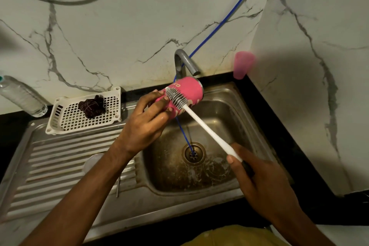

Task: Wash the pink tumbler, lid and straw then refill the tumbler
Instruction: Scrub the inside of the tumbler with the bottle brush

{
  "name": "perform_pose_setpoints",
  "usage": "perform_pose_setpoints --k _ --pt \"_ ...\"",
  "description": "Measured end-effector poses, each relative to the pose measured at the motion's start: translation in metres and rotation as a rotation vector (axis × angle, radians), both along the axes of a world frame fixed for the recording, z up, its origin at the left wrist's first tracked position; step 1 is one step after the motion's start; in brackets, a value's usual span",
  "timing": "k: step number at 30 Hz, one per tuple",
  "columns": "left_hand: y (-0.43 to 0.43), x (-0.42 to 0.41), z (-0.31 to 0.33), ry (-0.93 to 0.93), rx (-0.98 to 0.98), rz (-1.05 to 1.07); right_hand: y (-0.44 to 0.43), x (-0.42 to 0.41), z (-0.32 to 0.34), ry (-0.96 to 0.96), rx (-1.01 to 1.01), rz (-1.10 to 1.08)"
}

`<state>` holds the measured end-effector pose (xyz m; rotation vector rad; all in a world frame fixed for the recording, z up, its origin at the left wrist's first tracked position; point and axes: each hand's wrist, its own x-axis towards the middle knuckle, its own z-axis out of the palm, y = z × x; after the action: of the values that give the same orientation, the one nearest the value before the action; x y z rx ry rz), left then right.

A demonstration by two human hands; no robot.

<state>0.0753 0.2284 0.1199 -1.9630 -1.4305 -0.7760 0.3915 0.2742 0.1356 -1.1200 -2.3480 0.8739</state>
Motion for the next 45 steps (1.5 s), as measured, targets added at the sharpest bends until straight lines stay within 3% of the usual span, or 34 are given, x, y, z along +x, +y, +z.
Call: perform_pose_setpoints --k 12,25,37,45 --pt "0.01 0.013 -0.019 -0.015 -0.018 -0.061 0.023 0.007 0.009 -0.093 -0.036 -0.168" --pt "0.002 0.013 -0.02 -0.038 0.048 -0.025 -0.005 0.011 0.032 -0.167 -0.064 -0.014" --pt "0.001 0.017 -0.022 0.053 -0.037 -0.067 0.034 0.014 0.024 -0.168 -0.018 -0.14" --pt "-0.005 0.007 -0.014 0.082 -0.021 -0.041 0.01 0.01 0.038 -0.214 -0.027 0.008"
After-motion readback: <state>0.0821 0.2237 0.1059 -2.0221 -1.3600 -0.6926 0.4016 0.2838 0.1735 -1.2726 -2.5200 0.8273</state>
